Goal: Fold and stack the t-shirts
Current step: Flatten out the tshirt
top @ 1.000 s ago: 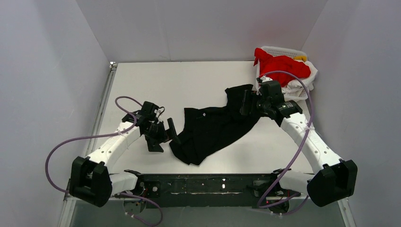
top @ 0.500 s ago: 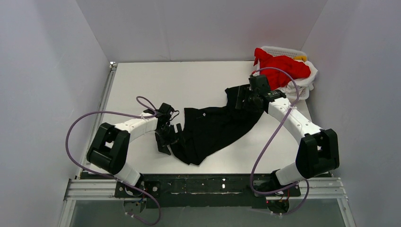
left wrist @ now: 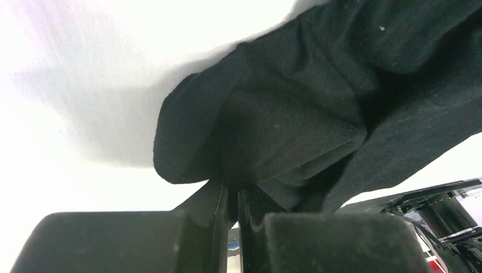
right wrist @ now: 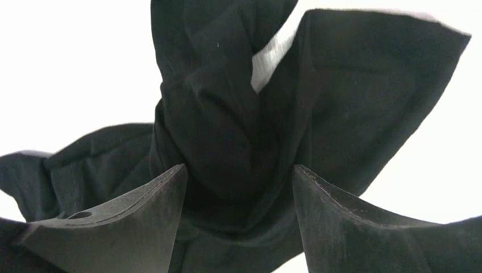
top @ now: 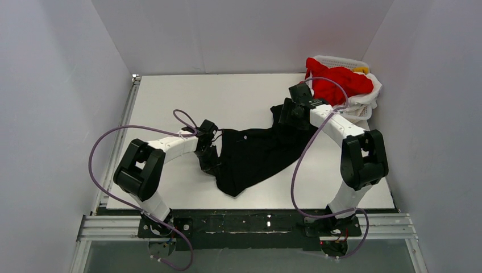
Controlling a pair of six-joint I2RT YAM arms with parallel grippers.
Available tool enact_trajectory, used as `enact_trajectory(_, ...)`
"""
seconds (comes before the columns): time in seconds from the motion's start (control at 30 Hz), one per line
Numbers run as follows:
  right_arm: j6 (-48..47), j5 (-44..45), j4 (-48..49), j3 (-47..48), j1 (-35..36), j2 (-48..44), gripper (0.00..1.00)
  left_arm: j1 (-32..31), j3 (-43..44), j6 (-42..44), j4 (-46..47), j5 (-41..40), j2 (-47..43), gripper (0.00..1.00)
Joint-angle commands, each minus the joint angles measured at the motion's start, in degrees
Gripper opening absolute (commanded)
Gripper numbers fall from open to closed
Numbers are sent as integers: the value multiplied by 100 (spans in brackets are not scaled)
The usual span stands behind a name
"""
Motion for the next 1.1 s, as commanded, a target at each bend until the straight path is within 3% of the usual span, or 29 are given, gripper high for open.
enact_trajectory(0.0,412,353,-152,581,43,324,76,-10,-53,160,-707,-323,-374,0)
enact_trajectory(0.3,904,479,-311,592,162,538,77,-10,-411,119,-733,-333,-911,0)
enact_trajectory(0.4,891,556,-413,557,234,644,73,-13,-463,115,-760,-391,-985,0)
enact_trajectory(0.5,870,647,-462,349,273,511,54,-10,-495,105,-814,-511,-1097,0)
enact_trajectory(0.6,861,761,-401,-60,274,102,9,-10,-511,95,-934,-674,-1246,0)
enact_trajectory(0.63,839,794,-371,-191,274,-79,1,-10,-515,104,-973,-736,-1313,0)
enact_trajectory(0.87,244,508,-147,-789,274,-1397,1,-10,-282,272,-1410,-1133,-2130,0)
enact_trajectory(1.07,-405,-161,-112,-488,266,-2323,1,-5,161,488,-1681,-1561,-3233,0)
